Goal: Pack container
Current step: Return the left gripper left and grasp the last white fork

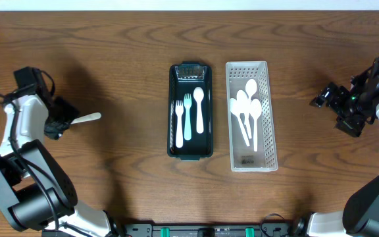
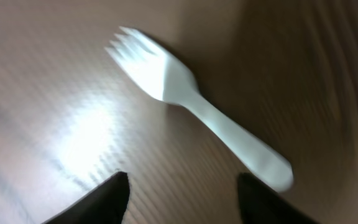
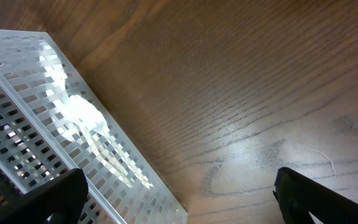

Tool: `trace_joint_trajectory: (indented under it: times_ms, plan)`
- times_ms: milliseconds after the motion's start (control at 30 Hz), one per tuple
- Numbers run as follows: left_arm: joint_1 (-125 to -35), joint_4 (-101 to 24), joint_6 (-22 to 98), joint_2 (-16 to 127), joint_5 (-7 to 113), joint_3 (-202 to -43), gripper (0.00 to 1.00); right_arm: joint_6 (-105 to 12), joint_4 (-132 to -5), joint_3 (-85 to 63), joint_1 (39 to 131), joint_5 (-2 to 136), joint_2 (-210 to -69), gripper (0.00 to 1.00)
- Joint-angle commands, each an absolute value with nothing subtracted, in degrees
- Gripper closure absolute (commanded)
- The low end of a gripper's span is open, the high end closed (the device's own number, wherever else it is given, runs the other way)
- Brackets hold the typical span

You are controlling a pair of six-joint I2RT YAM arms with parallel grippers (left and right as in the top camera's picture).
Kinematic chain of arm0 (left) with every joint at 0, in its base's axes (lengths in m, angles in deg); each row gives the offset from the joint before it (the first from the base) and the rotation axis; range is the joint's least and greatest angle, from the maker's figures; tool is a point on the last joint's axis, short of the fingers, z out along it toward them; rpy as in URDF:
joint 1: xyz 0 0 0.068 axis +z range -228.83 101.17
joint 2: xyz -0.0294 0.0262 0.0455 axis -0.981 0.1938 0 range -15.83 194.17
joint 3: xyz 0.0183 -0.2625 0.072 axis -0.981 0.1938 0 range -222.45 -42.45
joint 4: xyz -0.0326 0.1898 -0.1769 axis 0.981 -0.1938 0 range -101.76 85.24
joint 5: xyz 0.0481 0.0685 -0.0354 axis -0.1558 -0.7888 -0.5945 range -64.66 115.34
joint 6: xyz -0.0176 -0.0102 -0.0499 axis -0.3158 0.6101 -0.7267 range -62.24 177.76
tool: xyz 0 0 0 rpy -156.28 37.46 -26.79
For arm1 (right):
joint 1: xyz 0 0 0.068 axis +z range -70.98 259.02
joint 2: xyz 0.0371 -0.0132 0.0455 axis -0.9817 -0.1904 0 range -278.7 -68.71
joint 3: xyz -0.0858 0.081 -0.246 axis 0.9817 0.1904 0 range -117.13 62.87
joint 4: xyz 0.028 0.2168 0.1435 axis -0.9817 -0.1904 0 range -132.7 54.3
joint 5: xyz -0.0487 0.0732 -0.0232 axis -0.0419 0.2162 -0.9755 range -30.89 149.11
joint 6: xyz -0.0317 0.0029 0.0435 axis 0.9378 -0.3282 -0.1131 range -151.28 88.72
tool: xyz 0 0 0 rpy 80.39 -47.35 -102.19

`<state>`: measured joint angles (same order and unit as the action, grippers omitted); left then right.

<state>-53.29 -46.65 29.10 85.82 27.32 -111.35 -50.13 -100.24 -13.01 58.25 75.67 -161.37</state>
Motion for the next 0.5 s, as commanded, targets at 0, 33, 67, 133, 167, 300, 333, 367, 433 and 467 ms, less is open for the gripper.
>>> trace_joint_trajectory:
  times_ms: [0, 33, 67, 133, 167, 300, 333, 367, 433, 467]
  plan:
    - [-52.3, -45.6, 12.9, 86.4, 21.1, -111.2, 0.32, -49.7, -100.3, -12.7, 58.0, 76.1, -161.6, 0.01]
    - [-52.1, -44.9, 11.0, 86.8, 21.1, -111.2, 0.31, -49.7, -100.5, -12.7, 58.0, 76.1, -161.6, 0.01]
    - [-51.9, -44.5, 8.7, 87.0, 21.1, -111.2, 0.31, -49.7, -100.7, -12.7, 58.0, 76.1, -161.6, 0.01]
    - [-51.6, -43.8, 4.8, 87.4, 21.1, -111.2, 0.31, -49.7, -101.2, -12.7, 58.0, 76.1, -161.6, 0.01]
    - [-51.6, -43.2, 4.0, 87.6, 21.1, -111.2, 0.30, -49.7, -101.5, -12.7, 58.0, 76.1, -161.6, 0.01]
    - [-51.6, -41.3, 3.2, 89.2, 21.2, -111.2, 0.31, -49.7, -102.8, -12.7, 58.0, 76.1, -161.6, 0.01]
    - [-51.6, -41.0, 2.3, 89.8, 21.2, -111.2, 0.30, -49.7, -103.0, -12.7, 58.0, 76.1, -161.6, 0.01]
    - [-51.6, -40.9, 1.3, 90.3, 21.2, -111.2, 0.31, -49.7, -103.3, -12.7, 58.0, 76.1, -161.6, 0.01]
    - [-51.6, -40.8, -0.8, 91.4, 21.4, -111.2, 0.30, -49.7, -103.6, -12.7, 58.0, 76.1, -161.6, 0.01]
    - [-51.6, -40.6, -1.5, 92.0, 21.4, -111.2, 0.30, -49.7, -103.9, -12.7, 58.0, 76.1, -161.6, 0.01]
